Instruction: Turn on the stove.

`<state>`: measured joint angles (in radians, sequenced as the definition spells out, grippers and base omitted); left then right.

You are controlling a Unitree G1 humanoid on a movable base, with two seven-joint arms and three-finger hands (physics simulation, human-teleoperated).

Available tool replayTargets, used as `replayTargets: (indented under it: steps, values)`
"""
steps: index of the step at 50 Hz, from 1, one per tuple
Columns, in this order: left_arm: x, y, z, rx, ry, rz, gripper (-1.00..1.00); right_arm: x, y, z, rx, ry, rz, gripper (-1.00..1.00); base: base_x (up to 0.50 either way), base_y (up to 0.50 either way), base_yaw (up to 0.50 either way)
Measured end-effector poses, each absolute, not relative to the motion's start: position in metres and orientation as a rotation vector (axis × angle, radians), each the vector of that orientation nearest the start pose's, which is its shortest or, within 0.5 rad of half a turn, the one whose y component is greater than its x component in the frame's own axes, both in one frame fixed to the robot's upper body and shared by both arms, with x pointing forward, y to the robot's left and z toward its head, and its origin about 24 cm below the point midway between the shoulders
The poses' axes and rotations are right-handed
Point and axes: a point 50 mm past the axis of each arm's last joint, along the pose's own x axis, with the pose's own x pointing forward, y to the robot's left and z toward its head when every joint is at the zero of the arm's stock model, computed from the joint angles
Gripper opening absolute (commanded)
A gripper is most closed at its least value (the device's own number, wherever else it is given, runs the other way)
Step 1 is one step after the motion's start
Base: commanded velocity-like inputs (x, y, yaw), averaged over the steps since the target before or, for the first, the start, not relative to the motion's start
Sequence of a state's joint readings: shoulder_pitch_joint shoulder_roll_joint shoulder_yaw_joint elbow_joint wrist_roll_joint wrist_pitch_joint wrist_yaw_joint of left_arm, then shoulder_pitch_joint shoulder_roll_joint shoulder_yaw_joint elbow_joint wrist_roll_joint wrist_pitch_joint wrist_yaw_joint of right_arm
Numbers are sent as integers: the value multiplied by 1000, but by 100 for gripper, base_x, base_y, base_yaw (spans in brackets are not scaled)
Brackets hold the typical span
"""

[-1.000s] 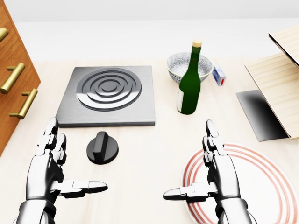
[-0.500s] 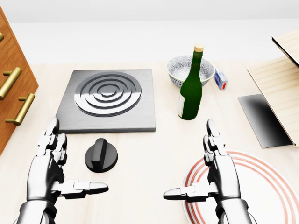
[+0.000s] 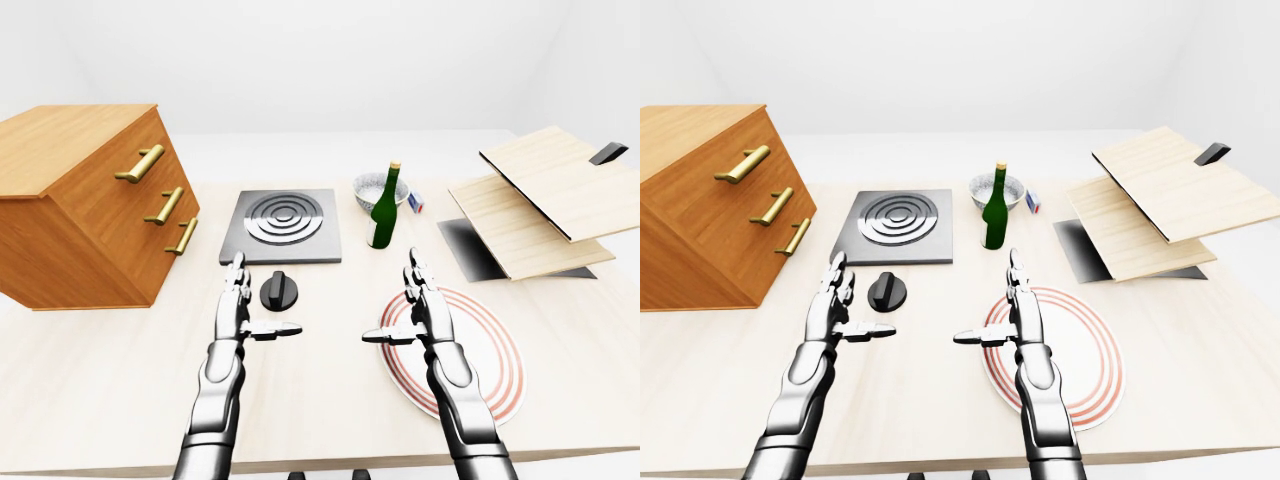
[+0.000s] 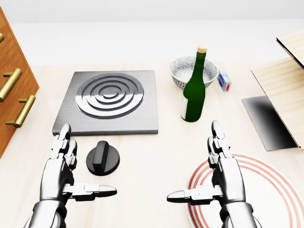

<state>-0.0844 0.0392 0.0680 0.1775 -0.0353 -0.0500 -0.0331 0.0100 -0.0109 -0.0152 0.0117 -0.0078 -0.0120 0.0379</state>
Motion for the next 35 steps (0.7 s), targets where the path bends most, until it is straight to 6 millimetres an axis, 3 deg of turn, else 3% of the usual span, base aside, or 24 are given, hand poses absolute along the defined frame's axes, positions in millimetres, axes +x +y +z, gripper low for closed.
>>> replayTargets:
  steps: [35]
  values:
    - [272, 145, 4, 3, 124, -43, 100, 255, -154, 35, -18, 15, 17, 100, 0, 0, 0]
